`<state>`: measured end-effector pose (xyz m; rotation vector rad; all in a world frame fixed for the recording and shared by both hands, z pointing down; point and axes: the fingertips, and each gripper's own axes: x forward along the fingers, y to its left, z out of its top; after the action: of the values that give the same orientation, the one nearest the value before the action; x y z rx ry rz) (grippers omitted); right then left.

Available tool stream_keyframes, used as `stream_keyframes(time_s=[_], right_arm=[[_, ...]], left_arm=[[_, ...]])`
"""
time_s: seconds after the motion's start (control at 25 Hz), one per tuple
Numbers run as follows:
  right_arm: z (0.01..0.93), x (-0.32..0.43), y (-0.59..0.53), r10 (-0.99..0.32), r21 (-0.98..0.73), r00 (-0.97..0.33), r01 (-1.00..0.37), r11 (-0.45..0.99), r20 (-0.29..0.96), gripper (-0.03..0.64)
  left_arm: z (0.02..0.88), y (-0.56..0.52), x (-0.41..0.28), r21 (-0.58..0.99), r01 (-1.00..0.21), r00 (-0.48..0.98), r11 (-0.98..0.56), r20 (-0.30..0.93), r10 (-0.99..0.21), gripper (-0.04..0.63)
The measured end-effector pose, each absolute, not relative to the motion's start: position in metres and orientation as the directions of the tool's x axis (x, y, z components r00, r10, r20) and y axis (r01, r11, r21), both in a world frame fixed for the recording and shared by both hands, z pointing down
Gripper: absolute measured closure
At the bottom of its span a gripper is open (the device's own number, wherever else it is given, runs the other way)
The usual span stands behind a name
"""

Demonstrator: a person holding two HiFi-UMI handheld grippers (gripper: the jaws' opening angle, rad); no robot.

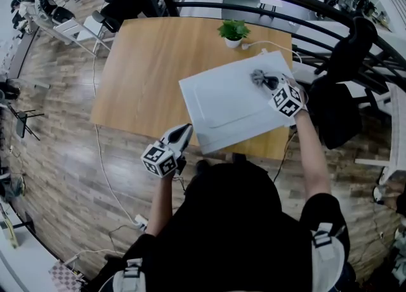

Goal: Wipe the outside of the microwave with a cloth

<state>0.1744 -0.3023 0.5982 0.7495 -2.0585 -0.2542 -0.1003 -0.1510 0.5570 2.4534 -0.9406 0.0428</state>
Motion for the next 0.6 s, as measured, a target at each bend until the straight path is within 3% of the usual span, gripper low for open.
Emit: stream_keyframes(time_s=[0.6], right_arm=[[0.597, 0.242, -0.326, -0.624, 0.460, -0.389, -0.438, 0.773, 0.678, 0.581]], left_arm=[[0.557, -0.152, -0.063, 0.444, -0.665, 0.728, -0.601, 0.205, -0.654, 0.592]])
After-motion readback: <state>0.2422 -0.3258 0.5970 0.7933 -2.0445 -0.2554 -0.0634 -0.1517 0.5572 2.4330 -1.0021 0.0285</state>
